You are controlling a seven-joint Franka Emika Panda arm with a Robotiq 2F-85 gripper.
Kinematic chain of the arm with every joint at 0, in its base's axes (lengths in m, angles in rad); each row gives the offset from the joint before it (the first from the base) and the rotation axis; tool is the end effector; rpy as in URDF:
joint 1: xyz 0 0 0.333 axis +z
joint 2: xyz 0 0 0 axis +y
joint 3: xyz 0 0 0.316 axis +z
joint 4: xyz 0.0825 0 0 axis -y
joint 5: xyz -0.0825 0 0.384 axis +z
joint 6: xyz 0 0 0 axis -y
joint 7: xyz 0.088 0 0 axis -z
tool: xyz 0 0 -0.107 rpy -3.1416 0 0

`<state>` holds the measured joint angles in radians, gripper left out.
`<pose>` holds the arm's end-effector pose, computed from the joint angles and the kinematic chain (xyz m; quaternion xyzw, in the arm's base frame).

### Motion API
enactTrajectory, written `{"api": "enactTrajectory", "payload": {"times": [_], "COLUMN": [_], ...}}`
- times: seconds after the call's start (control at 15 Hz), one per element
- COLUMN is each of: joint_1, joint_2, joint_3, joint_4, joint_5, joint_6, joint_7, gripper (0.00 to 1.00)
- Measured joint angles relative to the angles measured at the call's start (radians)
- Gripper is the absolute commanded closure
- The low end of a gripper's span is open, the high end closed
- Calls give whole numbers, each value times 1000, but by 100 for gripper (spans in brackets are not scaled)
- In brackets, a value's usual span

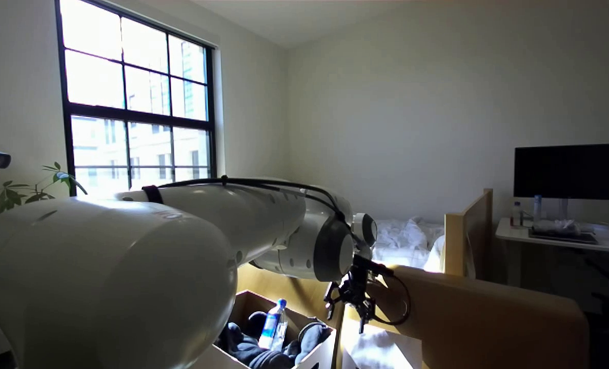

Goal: Put the bottle and the white paper bag in the box, respectively

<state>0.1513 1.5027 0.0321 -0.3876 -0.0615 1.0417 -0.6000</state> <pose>0.6813 0.1047 0.0933 -0.8461 -0.3384 0.4048 0.0755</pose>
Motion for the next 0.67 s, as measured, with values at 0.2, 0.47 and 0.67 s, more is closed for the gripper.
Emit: {"api": "enactTrajectory", "payload": {"times": [0.2,0.47,0.67], "joint_1": [-38,-84,-108], "joint_2": [2,-1,-3], "joint_3": [15,36,49], "joint_4": [-66,-117,-129], "joint_5": [40,108,157], "joint_6": [0,0,0], "joint_7": [105,231,310], "gripper": [0,0,0]}}
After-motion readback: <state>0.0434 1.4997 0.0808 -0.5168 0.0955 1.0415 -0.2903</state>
